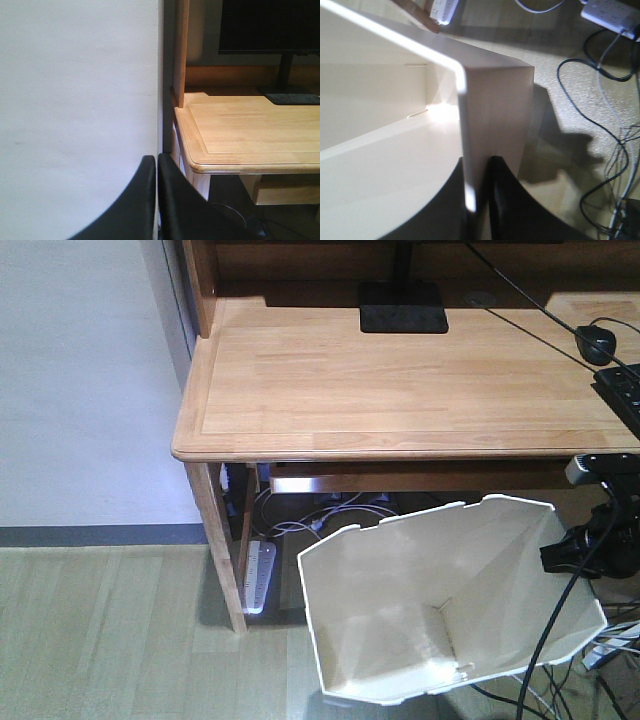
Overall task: Move trash bin to bedside with robot
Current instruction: 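Lift the bin off the floor with the right gripper, then drive the base away from the desk carrying the bin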
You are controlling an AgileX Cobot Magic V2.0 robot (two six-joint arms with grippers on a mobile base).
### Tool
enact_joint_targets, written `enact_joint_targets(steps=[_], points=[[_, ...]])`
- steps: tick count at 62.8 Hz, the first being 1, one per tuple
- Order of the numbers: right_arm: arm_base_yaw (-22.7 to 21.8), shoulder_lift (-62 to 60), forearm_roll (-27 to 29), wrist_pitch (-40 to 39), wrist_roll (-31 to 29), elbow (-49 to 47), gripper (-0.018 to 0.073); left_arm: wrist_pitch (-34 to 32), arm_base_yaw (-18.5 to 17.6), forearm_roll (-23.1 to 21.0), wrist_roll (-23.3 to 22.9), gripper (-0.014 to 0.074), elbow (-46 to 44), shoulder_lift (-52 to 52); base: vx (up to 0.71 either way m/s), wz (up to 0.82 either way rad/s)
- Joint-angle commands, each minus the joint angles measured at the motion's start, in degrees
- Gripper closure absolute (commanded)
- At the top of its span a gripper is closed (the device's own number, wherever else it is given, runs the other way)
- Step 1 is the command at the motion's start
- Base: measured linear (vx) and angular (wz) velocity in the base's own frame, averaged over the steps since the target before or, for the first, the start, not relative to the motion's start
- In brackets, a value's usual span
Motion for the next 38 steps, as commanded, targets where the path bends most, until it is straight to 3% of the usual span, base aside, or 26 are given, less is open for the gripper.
enact_joint_targets(steps=[1, 38], points=[[-0.2, -3.1, 5.9, 6.5, 1.3, -1.6, 0.0565, -4.1, -0.2, -0.5, -0.5, 0.0602, 1.6, -0.5, 0.00, 0.00], [-0.2, -3.1, 5.9, 6.5, 1.1, -1.6, 0.0565, -4.1, -0.2, -0.5, -0.5, 0.0602, 1.6, -0.5, -0.02, 0.07]])
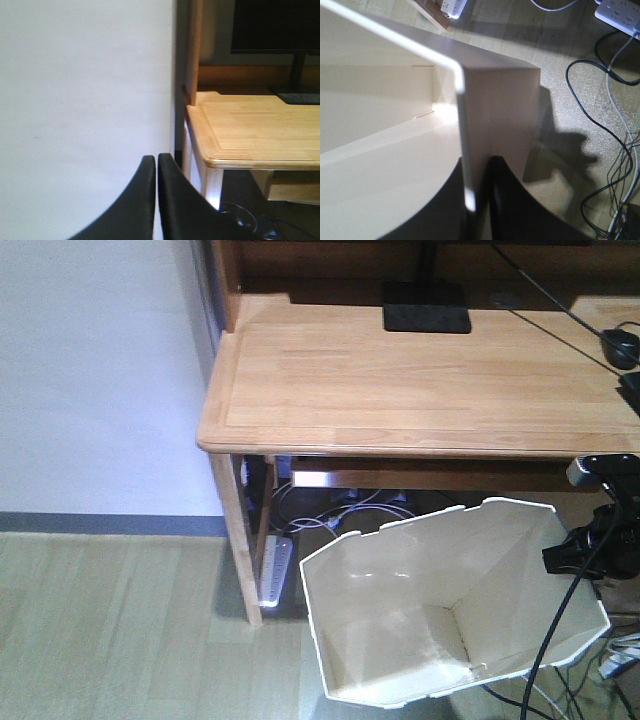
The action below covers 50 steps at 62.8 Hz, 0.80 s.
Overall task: Move trash bin to bedside with robot
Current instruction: 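Drive the base away from the desk carrying the bin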
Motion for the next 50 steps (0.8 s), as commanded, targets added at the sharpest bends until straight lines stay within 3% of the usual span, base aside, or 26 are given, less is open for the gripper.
enact_joint_targets(steps=[1, 50], points=[[-0.2, -3.1, 6.7, 6.9, 1.0, -1.6, 0.0565, -4.1, -0.2, -0.5, -0.5, 0.0602, 1.6, -0.5, -0.07, 0.27], [-0.3, -3.1, 6.7, 6.9, 1.0, -1.6, 0.0565, -4.1, -0.2, -0.5, -0.5, 0.0602, 1.6, -0.5, -0.11, 0.48]])
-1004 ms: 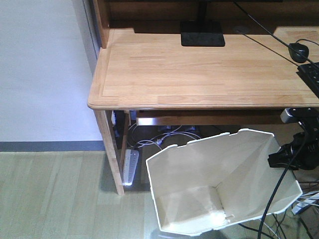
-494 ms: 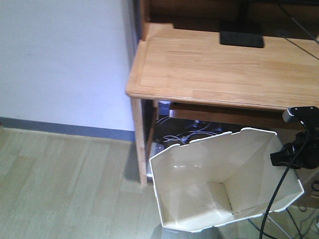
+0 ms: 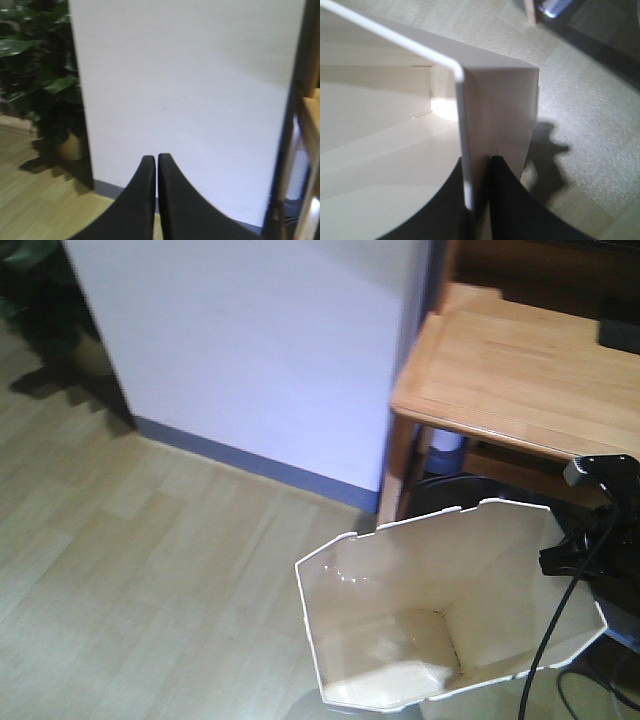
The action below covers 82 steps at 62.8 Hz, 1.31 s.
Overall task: Move trash bin to bedside with robot
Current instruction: 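Drive the base away from the desk carrying the bin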
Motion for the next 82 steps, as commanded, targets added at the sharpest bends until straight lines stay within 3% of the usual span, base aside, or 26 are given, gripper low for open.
enact_joint_targets(steps=[1, 82], points=[[-0.3, -3.1, 6.6, 5.7, 1.1, -1.6, 0.0565, -4.1, -0.2, -0.5, -0.5, 0.0602, 1.6, -0.5, -0.11, 0.59], [-0.3, -3.1, 6.6, 5.7, 1.1, -1.6, 0.0565, -4.1, -0.2, -0.5, -0.5, 0.0602, 1.6, -0.5, 0.01, 0.60]])
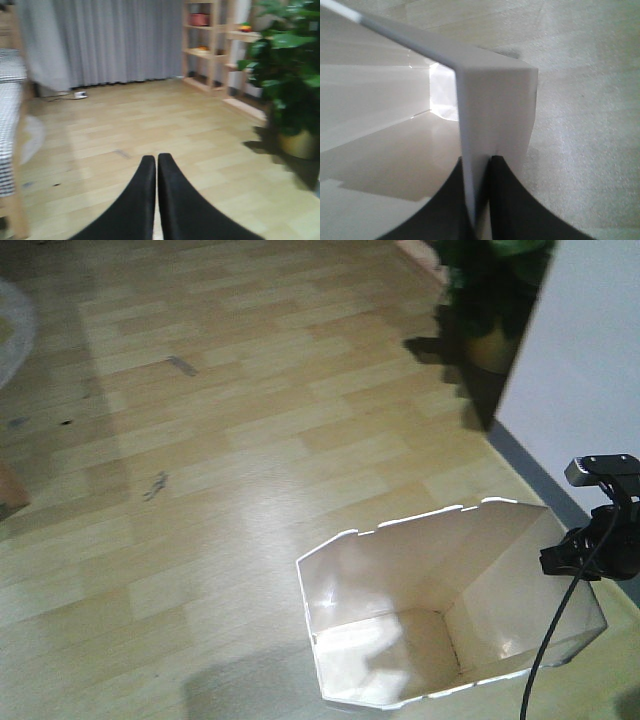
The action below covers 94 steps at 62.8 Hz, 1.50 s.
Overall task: Move trash bin to bedside with robot
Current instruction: 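Drive the base away from the desk carrying the bin, then drive toward the bed's headboard holding the bin in the right gripper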
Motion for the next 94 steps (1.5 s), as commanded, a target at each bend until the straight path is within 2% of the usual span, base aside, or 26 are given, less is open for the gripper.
enact_joint_targets(steps=[1, 35, 94], points=[[-0.3, -3.1, 6.4, 5.8, 1.1, -1.6, 0.0565, -4.1, -0.2, -0.5, -0.5, 0.0602, 1.6, -0.5, 0.07, 0.72], [-0.2, -3.1, 6.4, 5.8, 1.1, -1.6, 0.0565, -4.1, -0.2, -0.5, -0.5, 0.0602, 1.6, -0.5, 0.11, 0.48], [-0.2, -3.1, 6.4, 5.8, 1.1, -1.6, 0.0565, -4.1, -0.2, -0.5, -0.5, 0.0602, 1.6, -0.5, 0.26, 0.08]])
